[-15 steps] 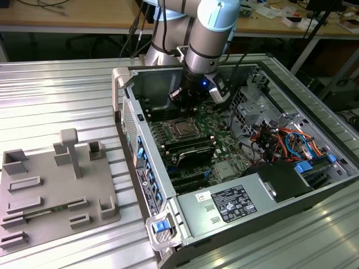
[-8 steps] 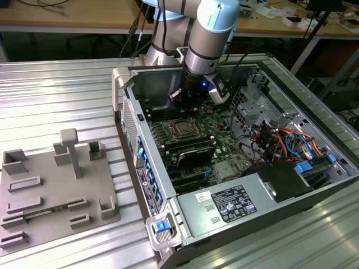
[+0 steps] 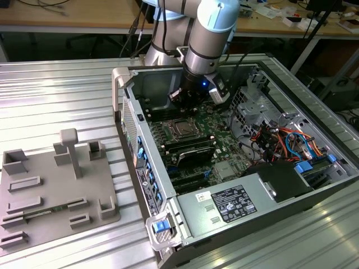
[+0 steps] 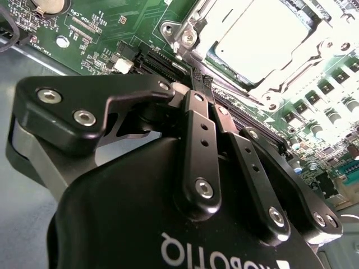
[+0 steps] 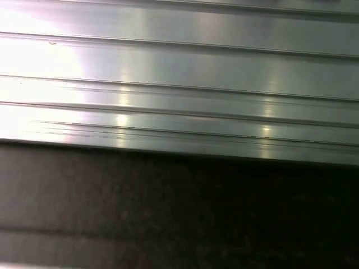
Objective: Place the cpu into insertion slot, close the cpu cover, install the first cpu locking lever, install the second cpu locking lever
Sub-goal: 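Install the first cpu locking lever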
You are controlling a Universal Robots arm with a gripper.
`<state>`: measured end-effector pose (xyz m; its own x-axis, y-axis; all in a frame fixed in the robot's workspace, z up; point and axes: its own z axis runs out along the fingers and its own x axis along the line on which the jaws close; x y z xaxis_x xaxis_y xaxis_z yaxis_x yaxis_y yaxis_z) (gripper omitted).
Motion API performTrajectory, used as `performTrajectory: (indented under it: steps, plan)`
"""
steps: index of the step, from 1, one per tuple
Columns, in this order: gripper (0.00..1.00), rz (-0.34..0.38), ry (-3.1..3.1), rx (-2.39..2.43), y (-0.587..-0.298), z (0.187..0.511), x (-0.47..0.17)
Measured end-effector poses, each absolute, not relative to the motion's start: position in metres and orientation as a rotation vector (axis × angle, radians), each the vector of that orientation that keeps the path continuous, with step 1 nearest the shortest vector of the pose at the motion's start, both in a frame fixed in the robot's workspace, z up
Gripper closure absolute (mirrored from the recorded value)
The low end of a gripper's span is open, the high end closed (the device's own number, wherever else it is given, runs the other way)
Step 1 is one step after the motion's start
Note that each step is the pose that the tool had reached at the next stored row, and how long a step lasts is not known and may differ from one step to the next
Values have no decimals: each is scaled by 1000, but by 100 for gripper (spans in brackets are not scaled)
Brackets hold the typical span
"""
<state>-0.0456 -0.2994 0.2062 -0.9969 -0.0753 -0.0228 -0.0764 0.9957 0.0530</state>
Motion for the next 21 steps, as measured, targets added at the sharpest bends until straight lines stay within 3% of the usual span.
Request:
performTrajectory:
  steps: [21]
  plan:
    - [89,85,3117,-118,-304,205,-43]
